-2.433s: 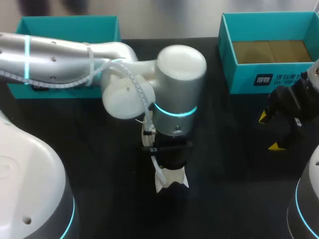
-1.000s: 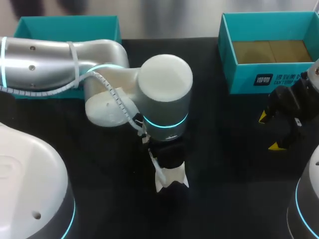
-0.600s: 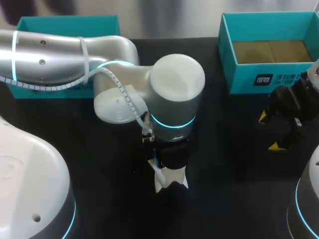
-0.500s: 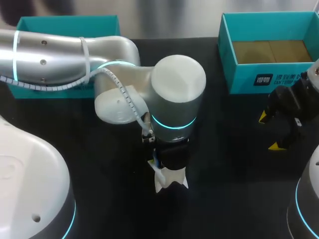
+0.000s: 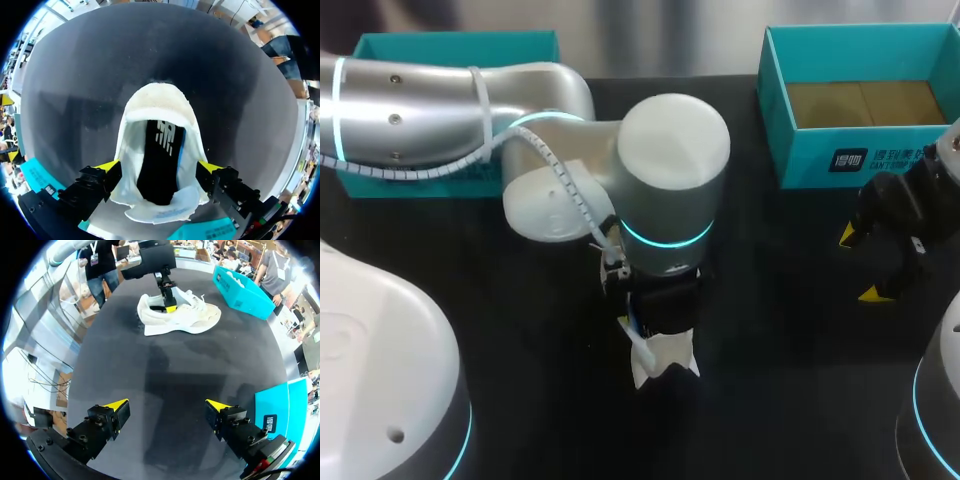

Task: Take the shoe out of the shoebox, open the shoe tongue, remove and reinsert the insole, then place the shoe into the shoebox

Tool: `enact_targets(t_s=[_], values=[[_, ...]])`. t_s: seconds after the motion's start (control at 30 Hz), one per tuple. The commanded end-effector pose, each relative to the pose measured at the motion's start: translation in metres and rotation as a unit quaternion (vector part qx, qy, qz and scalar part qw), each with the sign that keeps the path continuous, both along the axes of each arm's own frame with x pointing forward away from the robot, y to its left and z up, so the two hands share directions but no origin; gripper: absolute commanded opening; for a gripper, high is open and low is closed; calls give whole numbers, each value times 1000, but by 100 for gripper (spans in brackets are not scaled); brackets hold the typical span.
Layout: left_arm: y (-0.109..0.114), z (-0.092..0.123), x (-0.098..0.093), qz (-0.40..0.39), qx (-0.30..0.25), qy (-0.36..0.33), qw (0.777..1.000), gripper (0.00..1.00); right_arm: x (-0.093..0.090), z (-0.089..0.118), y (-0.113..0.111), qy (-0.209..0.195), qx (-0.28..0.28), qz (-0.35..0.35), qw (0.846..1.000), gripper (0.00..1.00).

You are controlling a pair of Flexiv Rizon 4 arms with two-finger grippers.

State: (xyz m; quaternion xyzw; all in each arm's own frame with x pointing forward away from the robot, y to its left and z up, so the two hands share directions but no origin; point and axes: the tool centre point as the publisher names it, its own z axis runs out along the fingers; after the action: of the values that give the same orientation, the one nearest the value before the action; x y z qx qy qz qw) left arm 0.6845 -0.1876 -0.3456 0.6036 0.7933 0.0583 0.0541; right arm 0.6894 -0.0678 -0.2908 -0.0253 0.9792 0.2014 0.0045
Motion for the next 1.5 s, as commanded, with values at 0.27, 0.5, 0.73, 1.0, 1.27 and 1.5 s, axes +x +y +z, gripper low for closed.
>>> enact_targets(t_s=[0.27,0.5,0.73,1.0,1.27,1.5], values=[[4,2,13,23,14,22,999,100,0,0,1,0,-2,0,1000,100],[10,4,22,37,8,31,999,100,0,0,1,0,-2,0,1000,100],[14,9,34,43,6,38,998,100,0,0,1,0,-2,0,1000,100],[18,17,56,46,3,43,998,100,0,0,1,0,-2,0,1000,100],[31,42,76,50,-12,53,997,100,0,0,1,0,-2,0,1000,100],[41,62,100,35,-29,83,996,100,0,0,1,0,-2,0,1000,100]])
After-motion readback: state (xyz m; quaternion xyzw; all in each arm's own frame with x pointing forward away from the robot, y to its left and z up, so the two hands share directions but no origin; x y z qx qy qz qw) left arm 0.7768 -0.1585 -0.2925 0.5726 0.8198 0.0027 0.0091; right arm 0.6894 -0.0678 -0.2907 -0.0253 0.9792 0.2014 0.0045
